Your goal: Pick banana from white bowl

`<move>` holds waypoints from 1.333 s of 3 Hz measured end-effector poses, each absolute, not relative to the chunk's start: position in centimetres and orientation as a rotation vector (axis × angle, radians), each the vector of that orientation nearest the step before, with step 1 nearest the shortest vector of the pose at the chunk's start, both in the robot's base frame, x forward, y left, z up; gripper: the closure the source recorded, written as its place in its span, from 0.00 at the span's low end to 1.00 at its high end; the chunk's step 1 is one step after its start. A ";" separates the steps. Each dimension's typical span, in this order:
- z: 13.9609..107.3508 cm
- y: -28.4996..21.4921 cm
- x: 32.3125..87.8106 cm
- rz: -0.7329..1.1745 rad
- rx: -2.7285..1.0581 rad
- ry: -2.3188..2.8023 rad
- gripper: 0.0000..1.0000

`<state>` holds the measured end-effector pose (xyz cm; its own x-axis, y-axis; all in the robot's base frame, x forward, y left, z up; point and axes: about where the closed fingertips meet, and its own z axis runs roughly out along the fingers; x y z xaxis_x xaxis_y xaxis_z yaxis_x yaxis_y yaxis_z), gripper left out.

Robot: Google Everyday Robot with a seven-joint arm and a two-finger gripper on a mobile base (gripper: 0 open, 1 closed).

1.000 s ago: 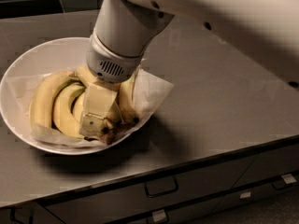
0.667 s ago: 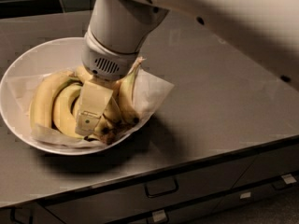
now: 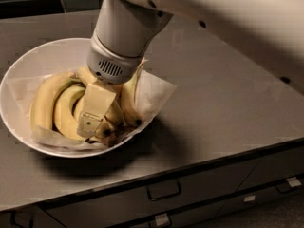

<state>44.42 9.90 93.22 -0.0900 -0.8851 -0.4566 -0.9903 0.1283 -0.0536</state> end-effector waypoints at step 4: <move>94.7 11.9 44.6 0.311 -1.777 2.026 0.20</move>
Offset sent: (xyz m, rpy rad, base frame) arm 0.0052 0.0217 0.0030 0.0212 -0.0355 -0.0239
